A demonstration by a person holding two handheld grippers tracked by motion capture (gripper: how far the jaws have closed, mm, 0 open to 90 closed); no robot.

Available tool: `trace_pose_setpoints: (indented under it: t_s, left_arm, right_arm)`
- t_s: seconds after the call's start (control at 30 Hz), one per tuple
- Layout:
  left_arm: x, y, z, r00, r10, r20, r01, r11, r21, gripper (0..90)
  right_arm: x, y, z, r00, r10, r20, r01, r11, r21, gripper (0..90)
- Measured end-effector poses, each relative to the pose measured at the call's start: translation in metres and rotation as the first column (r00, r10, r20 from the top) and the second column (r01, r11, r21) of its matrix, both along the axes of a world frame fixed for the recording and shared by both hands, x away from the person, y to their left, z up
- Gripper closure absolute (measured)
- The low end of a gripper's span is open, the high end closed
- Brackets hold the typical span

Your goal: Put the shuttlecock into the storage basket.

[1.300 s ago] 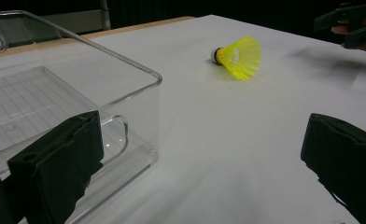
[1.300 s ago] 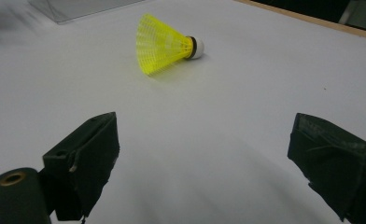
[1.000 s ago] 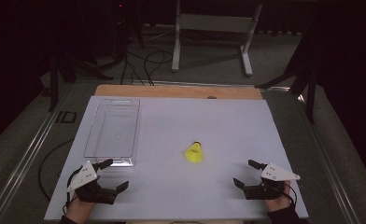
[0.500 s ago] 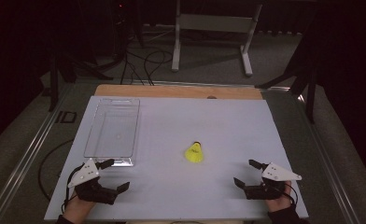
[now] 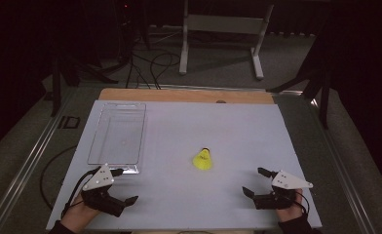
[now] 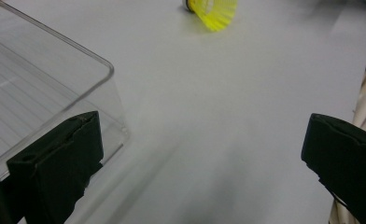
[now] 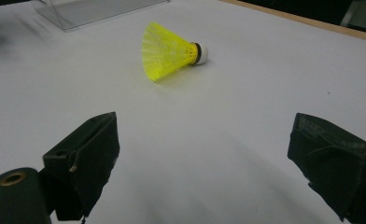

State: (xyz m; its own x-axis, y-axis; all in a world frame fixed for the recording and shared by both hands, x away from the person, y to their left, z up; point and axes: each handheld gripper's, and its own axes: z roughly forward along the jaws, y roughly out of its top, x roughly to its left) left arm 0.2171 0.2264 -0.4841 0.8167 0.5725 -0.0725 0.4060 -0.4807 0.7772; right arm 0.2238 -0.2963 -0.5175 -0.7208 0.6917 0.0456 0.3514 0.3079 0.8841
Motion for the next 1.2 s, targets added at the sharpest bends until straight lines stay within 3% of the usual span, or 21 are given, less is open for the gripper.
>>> trace_pose_setpoints:
  t_s: [0.17, 0.37, 0.57, 0.63, 0.9, 1.2]
  left_arm:
    - [0.003, -0.004, 0.002, 0.9989, -0.028, -0.038, 0.030, 0.9980, 0.055, 0.0]
    - [0.006, -0.011, 0.007, 0.9960, -0.051, -0.073, 0.060, 0.9905, 0.123, 0.0]
    - [0.011, -0.015, 0.010, 0.9919, -0.069, -0.107, 0.083, 0.9880, 0.130, 0.0]
    - [0.012, -0.018, 0.012, 0.9902, -0.083, -0.112, 0.100, 0.9816, 0.163, 0.0]
    - [0.014, -0.028, 0.017, 0.9834, -0.103, -0.150, 0.135, 0.9658, 0.221, 0.0]
    - [0.020, -0.037, 0.019, 0.9709, -0.090, -0.222, 0.145, 0.9578, 0.248, 0.0]
  right_arm:
    - [0.000, 0.000, 0.000, 1.0000, 0.006, -0.003, -0.006, 1.000, 0.001, 9.2]
    - [0.000, 0.001, 0.000, 0.9999, 0.011, -0.007, -0.011, 1.000, -0.003, 9.2]
    - [0.000, 0.001, 0.000, 0.9999, 0.013, -0.008, -0.013, 1.000, -0.005, 9.2]
    - [0.000, 0.001, 0.000, 0.9999, 0.013, -0.008, -0.013, 1.000, -0.005, 9.2]
    - [0.000, 0.001, 0.000, 0.9999, 0.013, -0.010, -0.013, 1.000, -0.004, 9.2]
    - [0.000, 0.001, 0.000, 0.9999, 0.014, -0.010, -0.014, 1.000, -0.004, 9.2]
